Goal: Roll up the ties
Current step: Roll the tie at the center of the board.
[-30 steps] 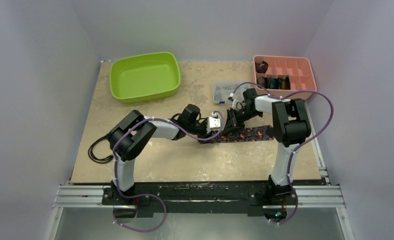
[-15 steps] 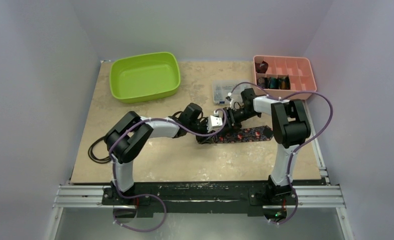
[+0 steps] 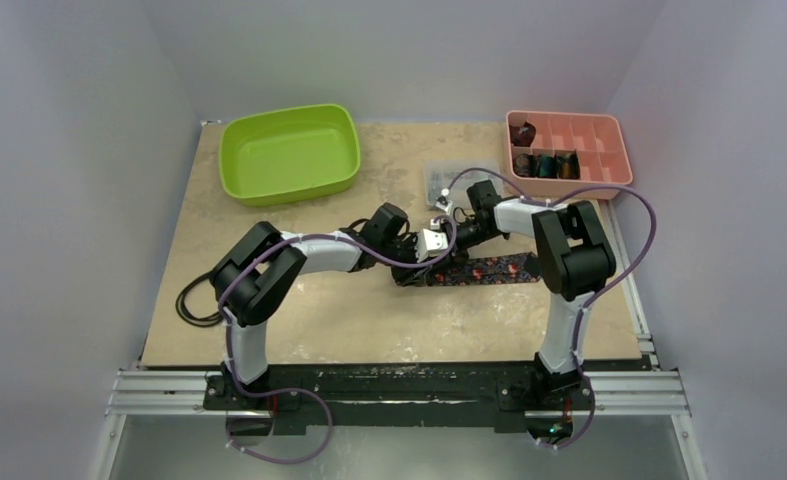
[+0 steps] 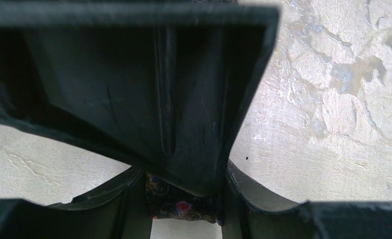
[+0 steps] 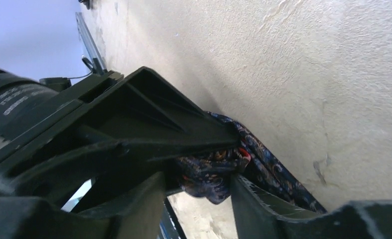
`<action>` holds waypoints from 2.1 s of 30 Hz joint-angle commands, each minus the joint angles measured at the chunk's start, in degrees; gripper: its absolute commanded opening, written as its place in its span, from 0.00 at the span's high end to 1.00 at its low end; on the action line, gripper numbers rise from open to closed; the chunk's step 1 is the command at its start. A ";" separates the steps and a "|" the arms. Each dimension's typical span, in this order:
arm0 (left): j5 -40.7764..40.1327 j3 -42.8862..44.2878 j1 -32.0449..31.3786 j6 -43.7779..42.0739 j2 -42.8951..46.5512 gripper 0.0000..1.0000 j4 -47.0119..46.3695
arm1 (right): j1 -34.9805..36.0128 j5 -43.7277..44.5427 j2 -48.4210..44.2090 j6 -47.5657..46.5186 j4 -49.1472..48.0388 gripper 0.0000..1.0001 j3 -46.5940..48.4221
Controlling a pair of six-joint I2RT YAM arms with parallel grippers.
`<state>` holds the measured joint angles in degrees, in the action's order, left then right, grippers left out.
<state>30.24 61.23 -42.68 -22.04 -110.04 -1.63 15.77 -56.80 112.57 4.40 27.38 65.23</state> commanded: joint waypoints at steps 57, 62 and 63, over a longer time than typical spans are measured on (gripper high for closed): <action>3.74 -21.56 -1.10 5.29 1.33 0.04 -51.28 | 0.37 26.28 16.42 -20.68 18.75 1.00 9.07; 4.78 -21.48 -1.22 4.90 0.61 0.11 -51.10 | 2.23 24.28 17.18 -20.36 19.64 1.00 10.10; 5.01 -21.02 -1.39 5.05 0.03 0.15 -50.99 | 2.47 23.79 17.20 -20.03 19.50 1.00 10.31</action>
<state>32.38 39.22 -43.66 -15.31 -110.02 -48.56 15.81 -50.04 124.64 -10.41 52.05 76.77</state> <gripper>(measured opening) 0.905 0.040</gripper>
